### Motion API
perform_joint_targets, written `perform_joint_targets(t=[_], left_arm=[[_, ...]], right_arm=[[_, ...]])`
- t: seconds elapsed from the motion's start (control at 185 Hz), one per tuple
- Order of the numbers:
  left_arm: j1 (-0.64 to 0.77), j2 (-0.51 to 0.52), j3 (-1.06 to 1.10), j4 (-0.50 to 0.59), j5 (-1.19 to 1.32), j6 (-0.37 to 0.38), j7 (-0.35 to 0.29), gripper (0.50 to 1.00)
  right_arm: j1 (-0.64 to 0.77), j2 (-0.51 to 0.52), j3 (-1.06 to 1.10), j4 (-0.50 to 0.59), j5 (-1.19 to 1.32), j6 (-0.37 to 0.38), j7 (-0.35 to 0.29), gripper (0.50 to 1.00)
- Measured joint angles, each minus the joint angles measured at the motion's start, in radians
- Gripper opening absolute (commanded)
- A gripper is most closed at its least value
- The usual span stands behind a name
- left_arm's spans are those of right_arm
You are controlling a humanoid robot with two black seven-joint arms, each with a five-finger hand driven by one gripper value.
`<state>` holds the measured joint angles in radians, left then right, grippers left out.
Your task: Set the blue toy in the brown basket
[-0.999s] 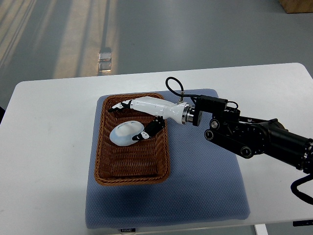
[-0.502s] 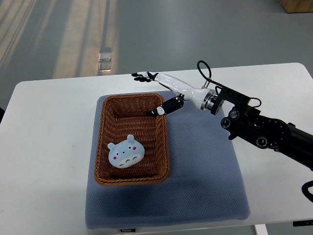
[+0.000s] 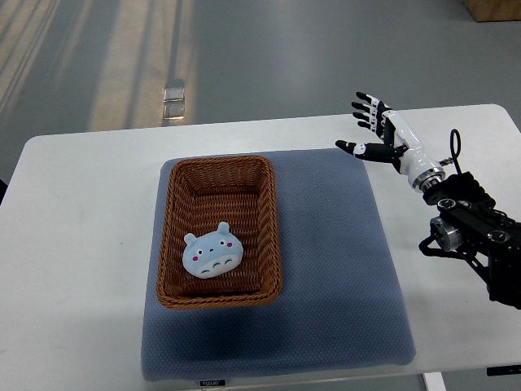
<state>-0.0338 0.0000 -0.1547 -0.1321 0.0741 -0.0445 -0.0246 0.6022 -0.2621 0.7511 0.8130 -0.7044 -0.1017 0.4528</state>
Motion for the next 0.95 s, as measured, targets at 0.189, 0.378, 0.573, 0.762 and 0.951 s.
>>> perform_joint_targets(t=[0.189,0.378,0.573,0.762,0.951], left_arm=[[0.0,0.0,0.0,0.0,0.0,0.0,0.0,1.0],[0.0,0.0,-0.002,0.0,0.0,0.0,0.0,1.0],[0.0,0.0,-0.003,0.003,0.0,0.0,-0.001,1.0],[0.0,0.0,-0.003,0.003,0.0,0.0,-0.001,1.0],[0.0,0.0,-0.005,0.003,0.0,0.0,-0.001,1.0]], right_arm=[[-0.015,-0.015,0.003,0.002,0.215,0.004,-0.003,0.895],[-0.027,-0.013,0.003,0.009,0.364,0.018,-0.005,0.897],[-0.044,-0.01,0.002,0.012,0.404,0.089,-0.004,0.909],[-0.047,-0.012,0.004,0.012,0.405,0.135,0.003,0.907],[-0.047,-0.009,0.005,0.012,0.405,0.135,0.009,0.907]])
